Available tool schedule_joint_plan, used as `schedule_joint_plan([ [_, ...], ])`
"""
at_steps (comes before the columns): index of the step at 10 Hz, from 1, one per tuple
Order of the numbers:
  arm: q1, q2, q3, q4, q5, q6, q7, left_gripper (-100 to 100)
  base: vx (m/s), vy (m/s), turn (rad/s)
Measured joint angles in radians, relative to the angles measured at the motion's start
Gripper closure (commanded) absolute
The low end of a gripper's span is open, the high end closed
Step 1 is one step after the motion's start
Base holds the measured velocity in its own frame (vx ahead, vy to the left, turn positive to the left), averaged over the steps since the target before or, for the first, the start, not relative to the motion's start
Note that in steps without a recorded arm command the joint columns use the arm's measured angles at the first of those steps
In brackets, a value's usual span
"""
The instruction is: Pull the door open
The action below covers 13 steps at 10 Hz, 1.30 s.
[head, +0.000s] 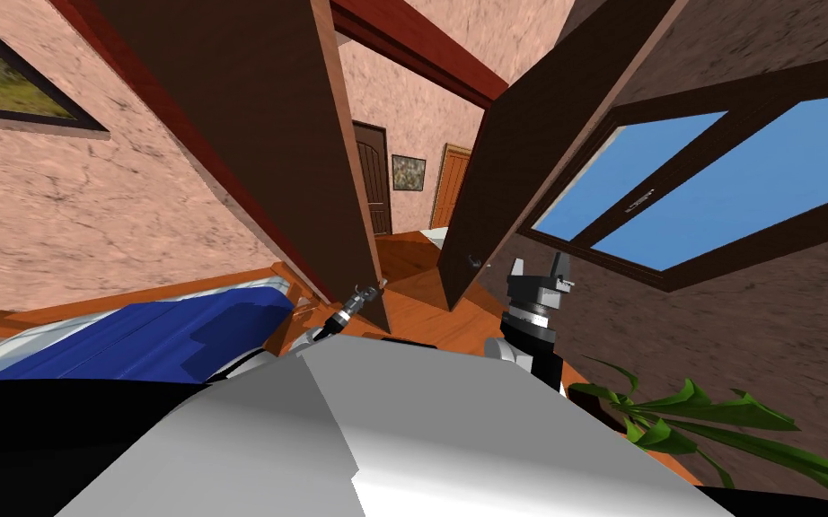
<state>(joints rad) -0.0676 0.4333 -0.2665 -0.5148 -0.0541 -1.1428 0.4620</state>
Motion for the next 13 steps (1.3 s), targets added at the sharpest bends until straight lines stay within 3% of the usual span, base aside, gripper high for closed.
schedule_joint_plan([
  [1,0.021,0.013,-0.009,-0.037,-0.011,0.005,0.008,100,0.026,-0.026,0.041],
  [2,0.013,0.015,-0.016,-0.024,-0.021,-0.008,0.013,100,0.018,-0.019,0.024],
  [4,0.038,0.028,-0.026,-0.071,-0.036,-0.002,0.022,100,0.002,-0.004,0.008],
  [7,0.001,0.030,-0.040,0.002,-0.052,-0.054,0.030,100,0.002,-0.002,0.016],
  [10,0.003,0.032,-0.047,-0.003,-0.061,-0.061,0.034,100,-0.005,-0.002,-0.004],
  [11,0.030,0.039,-0.046,-0.052,-0.061,-0.040,0.034,100,0.001,0.009,0.041],
  [12,0.018,0.037,-0.054,-0.028,-0.072,-0.060,0.035,100,-0.036,0.032,0.049],
  [13,0.034,0.040,-0.067,-0.055,-0.086,-0.067,0.039,100,-0.098,0.118,0.094],
])
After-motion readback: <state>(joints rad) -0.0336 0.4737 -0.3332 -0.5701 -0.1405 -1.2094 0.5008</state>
